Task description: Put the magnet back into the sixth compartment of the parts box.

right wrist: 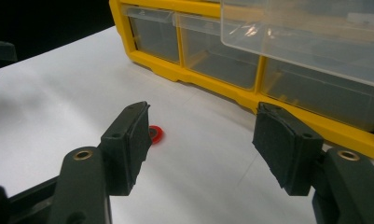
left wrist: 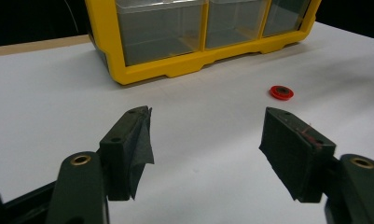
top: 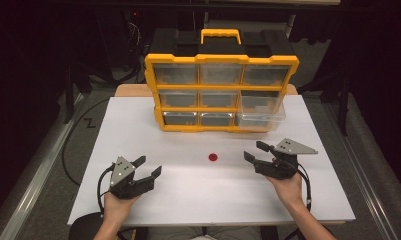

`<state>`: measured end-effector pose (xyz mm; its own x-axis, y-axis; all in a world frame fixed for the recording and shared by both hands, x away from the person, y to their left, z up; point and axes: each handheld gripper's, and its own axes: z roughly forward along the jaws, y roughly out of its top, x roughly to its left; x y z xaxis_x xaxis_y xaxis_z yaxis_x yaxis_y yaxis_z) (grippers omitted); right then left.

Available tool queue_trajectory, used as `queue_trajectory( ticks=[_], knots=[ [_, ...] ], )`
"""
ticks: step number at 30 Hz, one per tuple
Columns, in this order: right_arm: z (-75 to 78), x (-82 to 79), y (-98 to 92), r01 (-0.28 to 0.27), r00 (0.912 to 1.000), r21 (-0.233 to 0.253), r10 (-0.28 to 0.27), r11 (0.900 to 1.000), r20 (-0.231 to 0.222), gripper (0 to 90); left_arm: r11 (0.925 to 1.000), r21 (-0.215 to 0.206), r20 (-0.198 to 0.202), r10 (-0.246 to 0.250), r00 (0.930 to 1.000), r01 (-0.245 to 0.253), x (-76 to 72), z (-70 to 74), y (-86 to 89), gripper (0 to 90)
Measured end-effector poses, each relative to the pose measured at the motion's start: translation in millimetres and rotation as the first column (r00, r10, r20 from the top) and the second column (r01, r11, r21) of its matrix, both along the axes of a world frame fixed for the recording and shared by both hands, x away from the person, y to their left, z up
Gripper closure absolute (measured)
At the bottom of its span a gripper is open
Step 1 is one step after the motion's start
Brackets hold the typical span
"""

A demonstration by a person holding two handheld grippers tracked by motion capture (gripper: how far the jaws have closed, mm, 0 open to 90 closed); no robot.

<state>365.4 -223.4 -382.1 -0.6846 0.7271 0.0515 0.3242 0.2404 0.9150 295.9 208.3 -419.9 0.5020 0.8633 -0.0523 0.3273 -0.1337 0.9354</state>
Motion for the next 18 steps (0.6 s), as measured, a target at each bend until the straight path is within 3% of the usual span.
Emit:
queue_trajectory(
  ticks=[18],
  knots=[
    [1.8, 12.1, 20.7, -0.041, 0.9987, -0.031, 0.040, 0.999, -0.031, 38.0, 1.0000, 0.006, -0.003, -0.006, 1.0000, 0.006, -0.6, 0.0, 0.1, 33.1]
  ],
)
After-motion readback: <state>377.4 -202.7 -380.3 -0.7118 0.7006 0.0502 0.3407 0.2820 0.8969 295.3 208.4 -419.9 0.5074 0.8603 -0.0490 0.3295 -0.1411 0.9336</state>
